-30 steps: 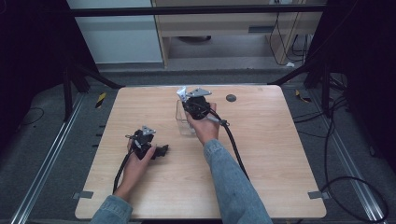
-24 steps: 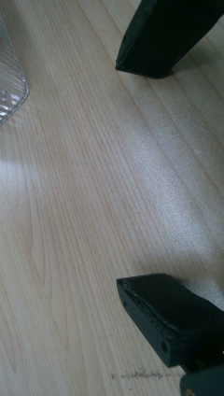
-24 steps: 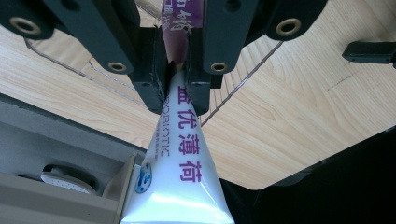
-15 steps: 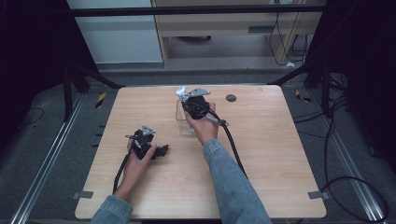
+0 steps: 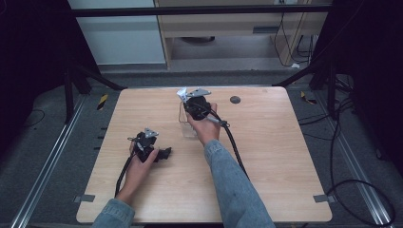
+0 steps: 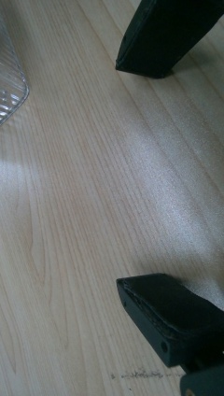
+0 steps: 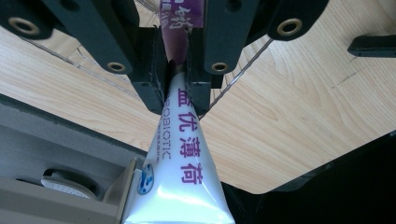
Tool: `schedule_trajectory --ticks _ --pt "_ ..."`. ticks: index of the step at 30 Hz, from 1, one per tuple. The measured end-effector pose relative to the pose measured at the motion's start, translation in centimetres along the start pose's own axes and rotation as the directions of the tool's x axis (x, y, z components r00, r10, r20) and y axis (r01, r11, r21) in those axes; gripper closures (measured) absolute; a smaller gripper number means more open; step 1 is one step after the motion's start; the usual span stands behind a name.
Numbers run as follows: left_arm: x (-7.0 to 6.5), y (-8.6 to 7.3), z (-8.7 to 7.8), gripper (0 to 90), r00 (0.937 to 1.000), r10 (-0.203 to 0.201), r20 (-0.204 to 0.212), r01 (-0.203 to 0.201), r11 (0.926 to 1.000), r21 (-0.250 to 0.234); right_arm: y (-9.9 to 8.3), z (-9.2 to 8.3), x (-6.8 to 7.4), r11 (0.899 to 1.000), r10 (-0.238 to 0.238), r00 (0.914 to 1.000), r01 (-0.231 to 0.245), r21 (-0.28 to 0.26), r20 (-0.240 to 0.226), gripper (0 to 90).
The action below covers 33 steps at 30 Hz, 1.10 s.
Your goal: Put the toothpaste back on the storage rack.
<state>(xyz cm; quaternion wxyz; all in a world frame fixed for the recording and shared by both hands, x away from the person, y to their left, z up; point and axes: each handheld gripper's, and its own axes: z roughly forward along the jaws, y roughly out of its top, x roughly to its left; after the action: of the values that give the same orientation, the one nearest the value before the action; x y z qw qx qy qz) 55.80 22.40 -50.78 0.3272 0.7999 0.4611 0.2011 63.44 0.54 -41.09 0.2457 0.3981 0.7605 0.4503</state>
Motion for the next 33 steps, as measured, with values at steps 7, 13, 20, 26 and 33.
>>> schedule_trajectory --ticks 7,13,20,26,33 --pt "0.0 0.0 0.0 0.0 1.0000 0.000 0.000 0.000 1.0000 0.000 0.1 0.2 -0.1 1.000 0.001 1.0000 -0.001 0.003 -0.003 79.1" --pt "0.0 0.0 0.0 0.0 1.0000 0.000 0.000 0.000 1.0000 0.000 0.2 0.5 -0.1 1.000 0.007 1.0000 -0.007 0.009 -0.006 78.8" --pt "0.0 0.0 0.0 0.0 1.0000 0.000 0.000 0.000 1.0000 0.000 0.4 1.0 0.1 1.000 0.013 0.9999 -0.012 0.018 -0.005 78.5" --pt "0.0 0.0 0.0 0.0 1.0000 0.000 0.000 0.000 1.0000 0.000 0.4 1.1 0.3 1.000 0.003 1.0000 -0.003 0.020 -0.007 78.3" --pt "0.0 0.0 0.0 0.0 1.0000 0.001 0.000 -0.001 1.0000 0.000 0.4 1.2 0.3 1.000 0.001 1.0000 -0.001 0.021 -0.006 78.0"
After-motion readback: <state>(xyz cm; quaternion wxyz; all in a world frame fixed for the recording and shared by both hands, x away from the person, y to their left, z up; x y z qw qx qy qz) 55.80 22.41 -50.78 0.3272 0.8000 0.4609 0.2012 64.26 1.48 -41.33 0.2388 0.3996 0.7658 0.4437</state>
